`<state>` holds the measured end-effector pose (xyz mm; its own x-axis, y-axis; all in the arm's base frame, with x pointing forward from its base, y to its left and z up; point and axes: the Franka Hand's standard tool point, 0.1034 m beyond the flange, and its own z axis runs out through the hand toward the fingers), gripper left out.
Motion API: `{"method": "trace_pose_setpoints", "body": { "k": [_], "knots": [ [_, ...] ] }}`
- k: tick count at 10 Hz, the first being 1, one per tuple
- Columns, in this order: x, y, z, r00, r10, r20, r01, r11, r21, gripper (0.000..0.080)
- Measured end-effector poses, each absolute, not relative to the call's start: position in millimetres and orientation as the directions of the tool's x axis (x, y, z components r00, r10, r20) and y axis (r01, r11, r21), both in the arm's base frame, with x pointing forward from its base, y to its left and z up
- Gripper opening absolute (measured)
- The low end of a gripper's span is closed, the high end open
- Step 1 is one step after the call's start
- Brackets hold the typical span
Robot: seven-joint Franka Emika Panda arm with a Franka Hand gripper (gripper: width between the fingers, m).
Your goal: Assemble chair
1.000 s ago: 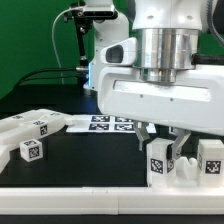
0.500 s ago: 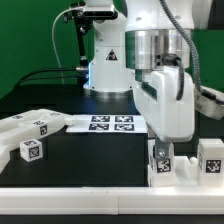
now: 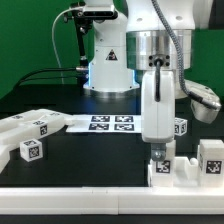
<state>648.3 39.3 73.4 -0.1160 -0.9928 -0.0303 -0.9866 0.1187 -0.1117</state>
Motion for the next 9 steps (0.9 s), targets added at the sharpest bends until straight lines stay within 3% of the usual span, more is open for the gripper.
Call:
{"method": "trace_pose_setpoints", "body": {
  "k": [2, 3, 4, 7, 9],
  "knots": [
    [652, 42, 80.4, 0.187, -0.982, 0.006, -0.974, -0.186, -0.132, 0.0604],
    [654, 41, 83.9, 0.381, -0.924, 0.043, -0.912, -0.383, -0.149, 0.0604],
    [653, 42, 85.8, 0.464, -0.885, 0.052, -0.873, -0.466, -0.142, 0.0642],
    [653, 41, 83.2, 0.625, -0.776, 0.08, -0.766, -0.63, -0.125, 0.0649],
    [652, 52, 79.0, 0.857, -0.496, 0.144, -0.494, -0.868, -0.047, 0.0649]
  ]
}}
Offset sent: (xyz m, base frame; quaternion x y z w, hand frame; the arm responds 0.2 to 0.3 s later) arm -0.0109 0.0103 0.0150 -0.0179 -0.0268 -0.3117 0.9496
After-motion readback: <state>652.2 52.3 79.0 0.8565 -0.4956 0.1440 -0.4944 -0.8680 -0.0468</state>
